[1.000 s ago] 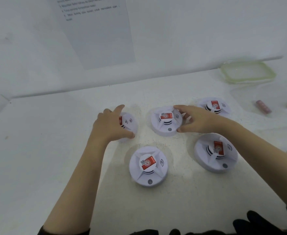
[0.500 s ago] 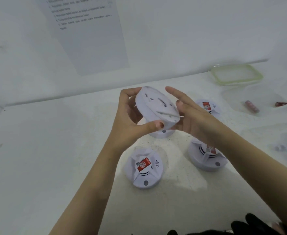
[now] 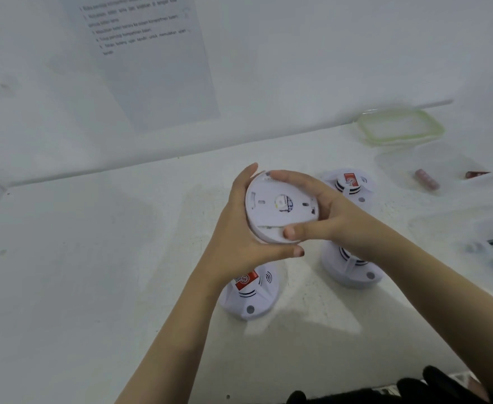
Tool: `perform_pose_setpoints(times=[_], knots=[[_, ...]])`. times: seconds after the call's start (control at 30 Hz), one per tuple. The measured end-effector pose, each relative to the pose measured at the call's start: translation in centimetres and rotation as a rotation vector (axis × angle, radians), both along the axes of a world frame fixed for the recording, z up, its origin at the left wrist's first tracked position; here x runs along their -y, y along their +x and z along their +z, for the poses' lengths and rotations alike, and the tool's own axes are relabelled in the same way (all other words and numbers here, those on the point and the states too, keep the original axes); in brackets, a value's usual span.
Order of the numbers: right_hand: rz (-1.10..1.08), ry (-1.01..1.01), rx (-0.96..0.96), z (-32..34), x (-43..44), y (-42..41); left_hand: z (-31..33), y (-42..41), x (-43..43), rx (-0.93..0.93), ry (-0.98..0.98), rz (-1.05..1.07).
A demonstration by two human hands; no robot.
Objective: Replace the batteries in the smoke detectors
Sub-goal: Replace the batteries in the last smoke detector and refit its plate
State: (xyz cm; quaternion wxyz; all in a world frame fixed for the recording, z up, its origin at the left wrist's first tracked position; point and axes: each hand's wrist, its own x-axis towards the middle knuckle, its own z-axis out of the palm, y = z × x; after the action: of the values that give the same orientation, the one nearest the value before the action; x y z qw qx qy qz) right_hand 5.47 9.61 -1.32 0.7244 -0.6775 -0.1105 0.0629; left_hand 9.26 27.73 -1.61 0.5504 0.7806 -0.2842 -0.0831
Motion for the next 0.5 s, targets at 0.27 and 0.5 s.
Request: perform_pose_setpoints(times=[0.27, 0.5], knots=[[0.060, -0.108, -0.018, 1.1, -0.1, -0.8, 0.3, -1.0, 0.0, 0.126, 0.006, 0.067], [0.073, -0.168, -0.018, 1.5, -0.1, -0.9, 0.1, -1.2, -0.2, 0.134, 0.009, 0.046]])
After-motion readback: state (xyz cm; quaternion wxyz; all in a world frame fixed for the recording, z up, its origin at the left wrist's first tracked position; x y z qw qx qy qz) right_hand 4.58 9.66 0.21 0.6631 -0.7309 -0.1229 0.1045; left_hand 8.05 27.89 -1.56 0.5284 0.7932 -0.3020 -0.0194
